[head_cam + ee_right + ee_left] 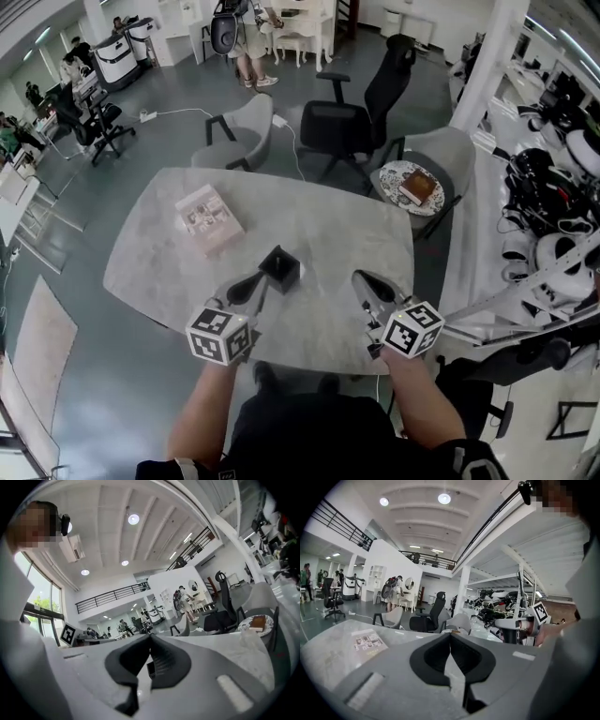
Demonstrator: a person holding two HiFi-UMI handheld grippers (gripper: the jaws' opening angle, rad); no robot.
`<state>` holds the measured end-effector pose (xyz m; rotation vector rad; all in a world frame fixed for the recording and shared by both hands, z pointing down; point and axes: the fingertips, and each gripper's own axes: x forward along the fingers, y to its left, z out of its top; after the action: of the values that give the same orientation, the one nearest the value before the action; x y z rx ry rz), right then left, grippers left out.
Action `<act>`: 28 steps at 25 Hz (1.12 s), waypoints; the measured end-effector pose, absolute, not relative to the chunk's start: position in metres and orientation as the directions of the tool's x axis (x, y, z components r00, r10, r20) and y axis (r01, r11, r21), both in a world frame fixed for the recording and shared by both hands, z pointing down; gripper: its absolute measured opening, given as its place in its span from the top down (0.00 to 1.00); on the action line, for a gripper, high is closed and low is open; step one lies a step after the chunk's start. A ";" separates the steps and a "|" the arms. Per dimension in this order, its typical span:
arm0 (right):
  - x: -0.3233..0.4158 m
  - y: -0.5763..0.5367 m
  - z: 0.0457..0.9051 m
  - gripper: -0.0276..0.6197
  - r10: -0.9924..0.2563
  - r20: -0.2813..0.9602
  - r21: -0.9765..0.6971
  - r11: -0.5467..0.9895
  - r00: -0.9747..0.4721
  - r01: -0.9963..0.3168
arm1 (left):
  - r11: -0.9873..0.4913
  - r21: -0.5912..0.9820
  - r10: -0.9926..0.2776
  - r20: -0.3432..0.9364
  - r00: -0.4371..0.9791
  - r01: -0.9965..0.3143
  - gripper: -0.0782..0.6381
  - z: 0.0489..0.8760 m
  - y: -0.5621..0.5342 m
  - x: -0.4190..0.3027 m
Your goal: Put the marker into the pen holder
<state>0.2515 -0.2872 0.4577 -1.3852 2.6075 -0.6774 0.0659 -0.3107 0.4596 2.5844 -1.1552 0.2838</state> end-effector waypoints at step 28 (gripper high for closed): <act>0.231 -0.289 0.385 0.95 -0.839 0.043 -0.215 0.522 -0.542 -0.825 | -0.590 0.090 -0.778 0.203 0.594 -0.803 0.88 0.407 -0.324 0.033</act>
<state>0.2308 -0.2892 0.3848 -1.4692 2.6827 -0.3234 0.0325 -0.3240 0.4071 2.6483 -1.3250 0.2118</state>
